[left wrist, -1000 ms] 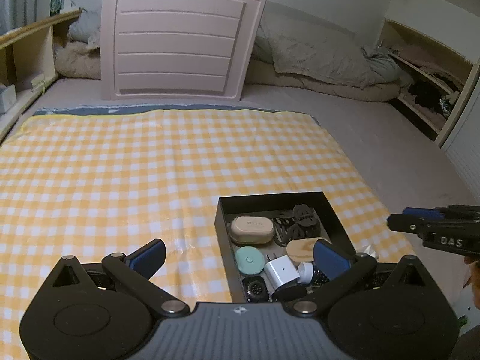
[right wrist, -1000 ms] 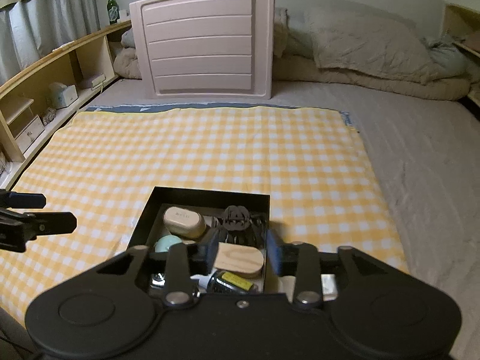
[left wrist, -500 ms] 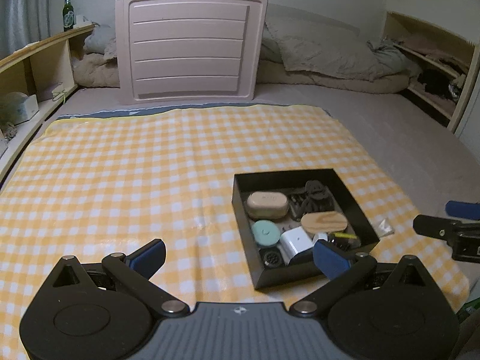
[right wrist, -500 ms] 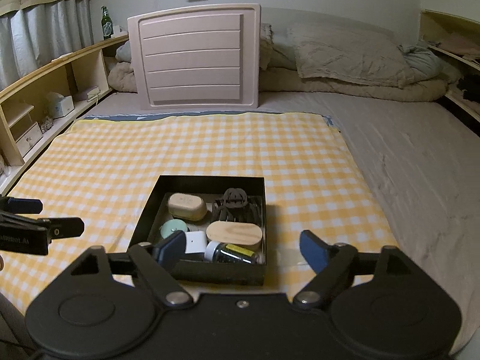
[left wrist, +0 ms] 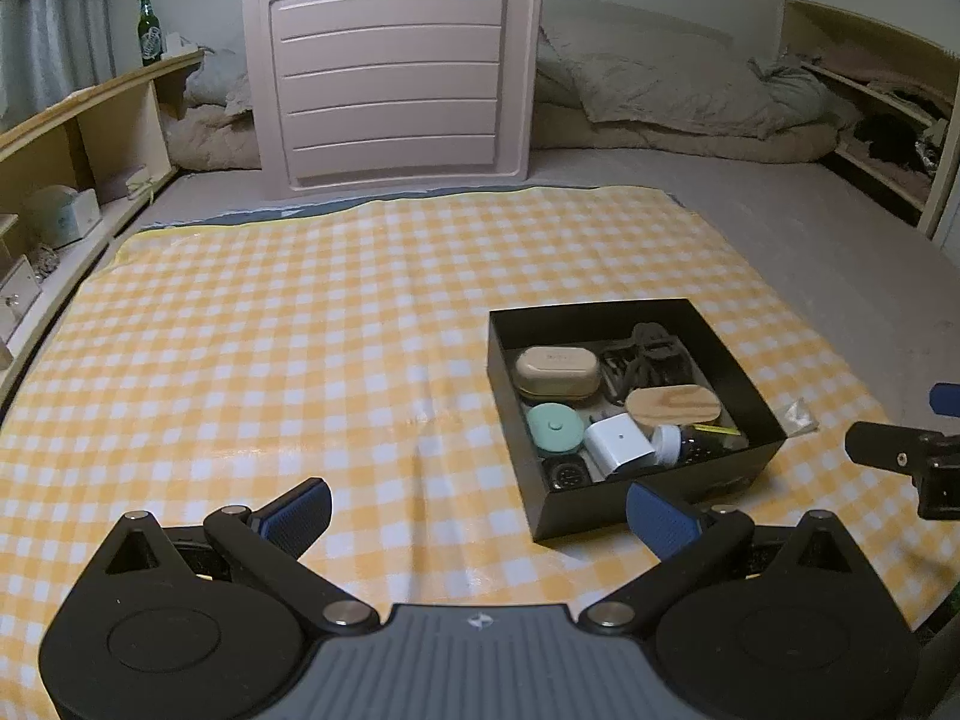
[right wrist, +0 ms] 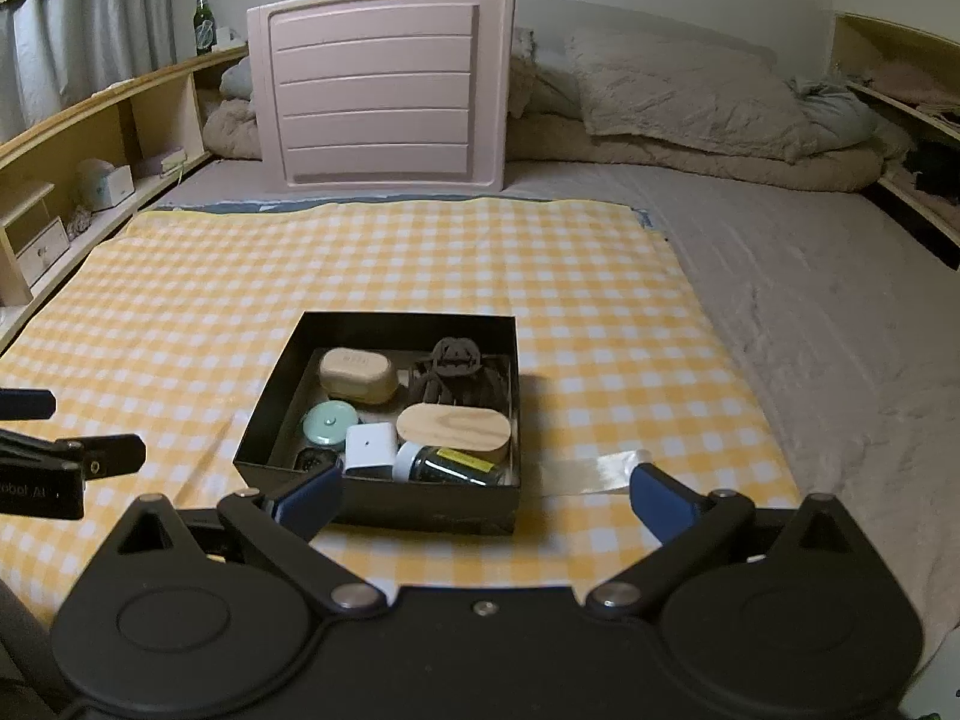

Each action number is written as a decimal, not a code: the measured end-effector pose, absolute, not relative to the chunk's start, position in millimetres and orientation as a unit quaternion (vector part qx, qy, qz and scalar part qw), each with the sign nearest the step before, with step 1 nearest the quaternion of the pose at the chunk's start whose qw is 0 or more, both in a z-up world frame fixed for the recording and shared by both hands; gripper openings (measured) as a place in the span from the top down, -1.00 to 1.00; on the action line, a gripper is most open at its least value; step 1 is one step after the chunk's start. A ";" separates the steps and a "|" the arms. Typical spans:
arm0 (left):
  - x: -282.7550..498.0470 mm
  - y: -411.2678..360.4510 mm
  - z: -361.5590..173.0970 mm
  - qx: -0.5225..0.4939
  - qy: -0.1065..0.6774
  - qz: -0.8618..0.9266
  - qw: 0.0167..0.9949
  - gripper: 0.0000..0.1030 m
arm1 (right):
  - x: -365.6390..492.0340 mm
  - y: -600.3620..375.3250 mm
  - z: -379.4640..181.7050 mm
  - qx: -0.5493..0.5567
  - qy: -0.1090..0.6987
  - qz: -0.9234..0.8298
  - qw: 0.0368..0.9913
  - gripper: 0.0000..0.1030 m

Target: Organize rigid objects

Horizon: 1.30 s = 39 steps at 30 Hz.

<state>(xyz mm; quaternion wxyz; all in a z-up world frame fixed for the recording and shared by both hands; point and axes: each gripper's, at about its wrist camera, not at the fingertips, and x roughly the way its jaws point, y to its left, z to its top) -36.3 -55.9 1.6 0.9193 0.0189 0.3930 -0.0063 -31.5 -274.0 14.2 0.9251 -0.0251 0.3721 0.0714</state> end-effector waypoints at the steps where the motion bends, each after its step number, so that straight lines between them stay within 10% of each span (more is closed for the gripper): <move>1: -36.5 -55.8 1.6 0.018 0.393 -0.006 0.919 -1.00 | -31.5 -273.4 14.1 -0.026 0.372 0.072 0.925 -1.00; 39: -39.1 -61.4 3.5 0.018 0.394 -0.011 0.919 -1.00 | -30.9 -273.7 11.5 -0.019 0.378 0.068 0.923 -1.00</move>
